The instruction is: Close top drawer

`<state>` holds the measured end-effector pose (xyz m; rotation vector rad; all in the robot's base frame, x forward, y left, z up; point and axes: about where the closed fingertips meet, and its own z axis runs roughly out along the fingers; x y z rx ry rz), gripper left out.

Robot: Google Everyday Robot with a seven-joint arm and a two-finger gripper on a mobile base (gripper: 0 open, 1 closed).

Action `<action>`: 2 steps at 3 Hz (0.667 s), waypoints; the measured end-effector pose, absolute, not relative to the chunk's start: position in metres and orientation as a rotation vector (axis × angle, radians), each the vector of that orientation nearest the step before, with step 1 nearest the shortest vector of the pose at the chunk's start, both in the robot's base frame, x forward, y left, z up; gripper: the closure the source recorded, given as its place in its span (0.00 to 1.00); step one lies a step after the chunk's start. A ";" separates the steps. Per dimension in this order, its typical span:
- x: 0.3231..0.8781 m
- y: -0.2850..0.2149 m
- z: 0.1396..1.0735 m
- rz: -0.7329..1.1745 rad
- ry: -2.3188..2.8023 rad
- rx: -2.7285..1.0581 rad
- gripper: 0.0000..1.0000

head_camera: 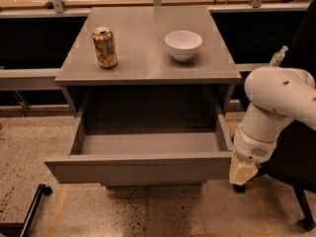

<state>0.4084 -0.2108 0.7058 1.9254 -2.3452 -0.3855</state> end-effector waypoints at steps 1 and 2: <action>0.415 -0.214 0.668 -0.438 -2.350 1.910 1.00; 0.439 -0.211 0.643 -0.455 -2.326 1.959 1.00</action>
Offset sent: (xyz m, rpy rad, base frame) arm 0.1263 0.0141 -0.1078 0.1187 -0.0529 0.0967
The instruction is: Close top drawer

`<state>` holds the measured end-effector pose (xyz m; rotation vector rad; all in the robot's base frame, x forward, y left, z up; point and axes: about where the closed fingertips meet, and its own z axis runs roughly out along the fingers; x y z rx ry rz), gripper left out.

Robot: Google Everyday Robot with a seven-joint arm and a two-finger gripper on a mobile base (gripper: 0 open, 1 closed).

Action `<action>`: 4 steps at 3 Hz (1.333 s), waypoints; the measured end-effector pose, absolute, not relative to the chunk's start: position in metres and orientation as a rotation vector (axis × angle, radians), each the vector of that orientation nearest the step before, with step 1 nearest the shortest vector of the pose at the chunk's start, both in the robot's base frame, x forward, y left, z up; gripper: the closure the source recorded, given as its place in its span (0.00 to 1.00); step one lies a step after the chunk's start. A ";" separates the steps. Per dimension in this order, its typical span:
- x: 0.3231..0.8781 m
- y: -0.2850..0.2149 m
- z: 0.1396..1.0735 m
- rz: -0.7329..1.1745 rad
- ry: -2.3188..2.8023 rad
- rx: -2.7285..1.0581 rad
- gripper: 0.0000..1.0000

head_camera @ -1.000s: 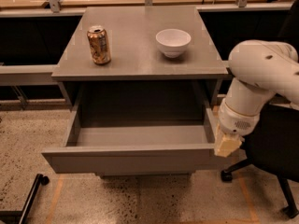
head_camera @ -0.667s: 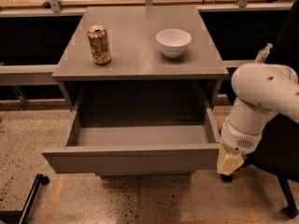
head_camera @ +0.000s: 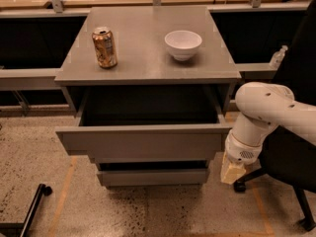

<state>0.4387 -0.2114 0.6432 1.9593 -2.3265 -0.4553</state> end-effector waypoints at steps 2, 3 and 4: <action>0.448 -0.210 0.645 -0.444 -2.356 1.963 1.00; 0.497 -0.198 0.661 -0.328 -2.373 2.072 1.00; 0.570 -0.188 0.684 -0.190 -2.365 2.193 1.00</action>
Offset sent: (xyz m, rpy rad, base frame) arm 0.0227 0.0046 0.0070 0.0149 -0.0583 -0.0298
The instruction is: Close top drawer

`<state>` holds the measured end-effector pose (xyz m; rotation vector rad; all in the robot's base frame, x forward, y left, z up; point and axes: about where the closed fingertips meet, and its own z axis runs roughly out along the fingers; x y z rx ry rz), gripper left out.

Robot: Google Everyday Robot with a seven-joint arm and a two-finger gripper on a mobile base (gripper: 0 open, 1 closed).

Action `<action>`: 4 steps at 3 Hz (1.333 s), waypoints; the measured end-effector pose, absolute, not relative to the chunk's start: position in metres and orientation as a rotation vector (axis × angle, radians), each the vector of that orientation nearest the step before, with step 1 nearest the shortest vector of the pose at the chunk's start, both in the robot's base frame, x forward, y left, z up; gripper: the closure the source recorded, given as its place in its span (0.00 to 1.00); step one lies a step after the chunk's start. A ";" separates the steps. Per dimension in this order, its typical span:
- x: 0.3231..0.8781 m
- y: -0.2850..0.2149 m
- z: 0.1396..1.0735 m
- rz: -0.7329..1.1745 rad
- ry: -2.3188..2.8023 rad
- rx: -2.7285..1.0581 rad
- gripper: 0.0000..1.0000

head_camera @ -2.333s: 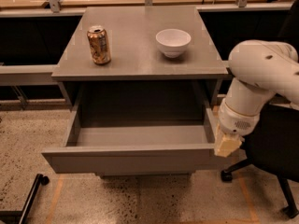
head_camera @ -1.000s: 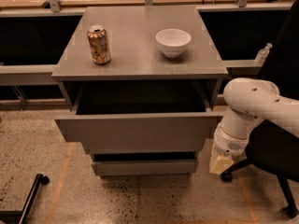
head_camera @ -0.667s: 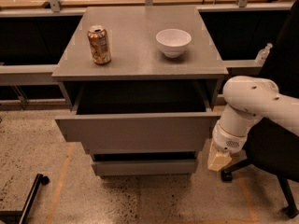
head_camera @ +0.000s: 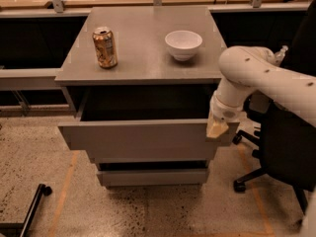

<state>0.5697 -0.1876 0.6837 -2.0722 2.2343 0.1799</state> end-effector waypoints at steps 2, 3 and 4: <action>0.597 -0.183 0.707 0.131 2.195 -2.028 0.59; 0.597 -0.182 0.705 0.135 2.195 -2.031 0.36; 0.596 -0.182 0.703 0.139 2.197 -2.034 0.12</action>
Offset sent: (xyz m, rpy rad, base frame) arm 0.0280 0.0046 0.0258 0.0194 -0.0696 -0.0096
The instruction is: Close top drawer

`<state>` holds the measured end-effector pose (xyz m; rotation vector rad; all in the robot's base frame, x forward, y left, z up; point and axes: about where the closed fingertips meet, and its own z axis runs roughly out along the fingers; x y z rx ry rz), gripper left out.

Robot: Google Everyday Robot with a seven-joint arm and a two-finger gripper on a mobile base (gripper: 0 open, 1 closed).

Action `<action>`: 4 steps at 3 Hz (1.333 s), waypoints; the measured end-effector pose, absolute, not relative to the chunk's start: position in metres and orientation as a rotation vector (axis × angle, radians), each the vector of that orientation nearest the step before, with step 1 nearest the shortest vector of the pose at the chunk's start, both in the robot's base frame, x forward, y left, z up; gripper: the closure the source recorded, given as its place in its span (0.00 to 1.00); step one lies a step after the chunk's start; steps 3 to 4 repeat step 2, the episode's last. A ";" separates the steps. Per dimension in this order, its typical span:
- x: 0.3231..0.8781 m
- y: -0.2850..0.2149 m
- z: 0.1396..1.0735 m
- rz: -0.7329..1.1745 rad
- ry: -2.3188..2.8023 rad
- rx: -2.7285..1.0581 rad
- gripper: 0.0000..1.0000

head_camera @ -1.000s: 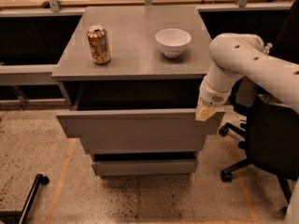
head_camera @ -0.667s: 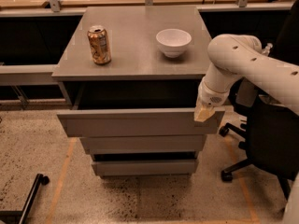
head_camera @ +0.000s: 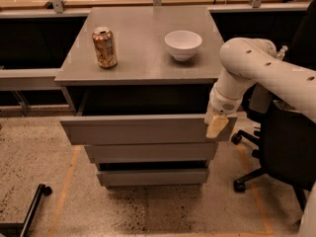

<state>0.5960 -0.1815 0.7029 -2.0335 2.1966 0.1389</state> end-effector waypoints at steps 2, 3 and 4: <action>0.608 -0.171 0.698 0.147 2.166 -2.061 0.00; 0.608 -0.171 0.698 0.147 2.166 -2.061 0.00; 0.608 -0.171 0.698 0.147 2.166 -2.061 0.00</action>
Offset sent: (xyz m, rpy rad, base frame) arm 0.0120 0.0098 -0.0048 0.0049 -0.0009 0.0262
